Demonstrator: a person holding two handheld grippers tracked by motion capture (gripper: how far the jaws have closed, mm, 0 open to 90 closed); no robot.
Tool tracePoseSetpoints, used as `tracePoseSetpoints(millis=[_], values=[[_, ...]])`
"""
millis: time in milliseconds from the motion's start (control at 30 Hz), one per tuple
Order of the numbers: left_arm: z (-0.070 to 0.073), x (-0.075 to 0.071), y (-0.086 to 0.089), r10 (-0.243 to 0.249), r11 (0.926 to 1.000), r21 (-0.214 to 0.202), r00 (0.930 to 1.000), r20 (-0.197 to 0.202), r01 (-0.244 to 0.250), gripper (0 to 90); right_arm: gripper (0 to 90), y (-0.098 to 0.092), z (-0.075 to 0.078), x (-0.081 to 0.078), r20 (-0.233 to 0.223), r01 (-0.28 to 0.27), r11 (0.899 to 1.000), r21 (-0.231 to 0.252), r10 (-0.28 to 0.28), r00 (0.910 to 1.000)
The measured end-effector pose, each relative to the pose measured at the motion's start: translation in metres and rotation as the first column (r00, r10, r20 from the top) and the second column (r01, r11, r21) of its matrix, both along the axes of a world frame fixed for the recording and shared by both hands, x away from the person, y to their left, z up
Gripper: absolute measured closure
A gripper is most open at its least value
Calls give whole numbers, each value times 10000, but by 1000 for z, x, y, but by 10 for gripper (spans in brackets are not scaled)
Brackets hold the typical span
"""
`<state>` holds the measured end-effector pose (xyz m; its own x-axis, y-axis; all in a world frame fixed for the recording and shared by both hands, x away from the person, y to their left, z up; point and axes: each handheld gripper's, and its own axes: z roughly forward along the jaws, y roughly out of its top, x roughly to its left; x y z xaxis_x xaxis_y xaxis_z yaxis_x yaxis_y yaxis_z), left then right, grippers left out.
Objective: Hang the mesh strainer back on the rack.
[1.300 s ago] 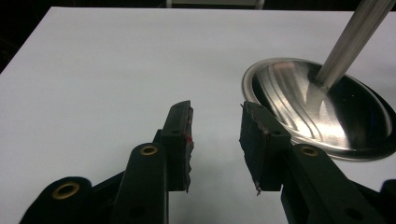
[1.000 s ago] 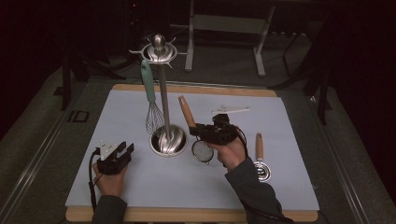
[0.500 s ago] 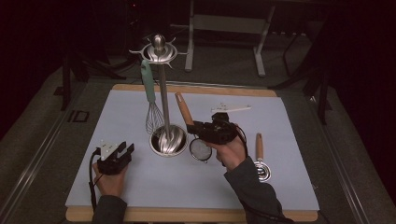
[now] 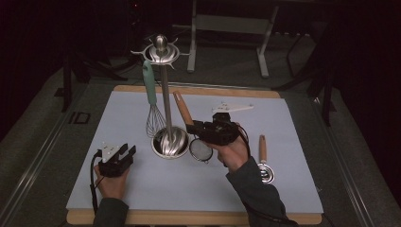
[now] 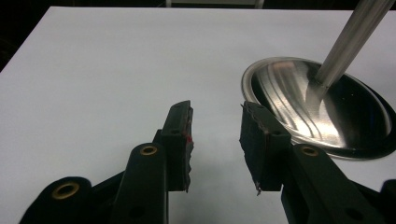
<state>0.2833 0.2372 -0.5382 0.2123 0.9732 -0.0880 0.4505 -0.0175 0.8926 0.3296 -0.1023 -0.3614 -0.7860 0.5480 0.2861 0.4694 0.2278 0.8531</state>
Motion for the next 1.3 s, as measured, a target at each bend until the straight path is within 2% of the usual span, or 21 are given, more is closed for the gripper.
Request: tracePoseSetpoints(millis=[333,533,833,1300], values=[[0,0,0,-16,10000,7,10000,2,16,636,717,0,7,-3,392,-228,9997,81,225,9990],[0,0,0,-4,10000,-7,10000,8,4,636,717,-3,11,-3,473,-348,9992,192,339,9983],[0,0,0,-18,10000,16,10000,-3,18,636,717,-8,17,-2,688,-879,9951,455,847,9940],[0,0,-1,-17,10000,60,10000,-1,17,635,717,-16,32,-4,1105,-1054,9923,650,978,9891]])
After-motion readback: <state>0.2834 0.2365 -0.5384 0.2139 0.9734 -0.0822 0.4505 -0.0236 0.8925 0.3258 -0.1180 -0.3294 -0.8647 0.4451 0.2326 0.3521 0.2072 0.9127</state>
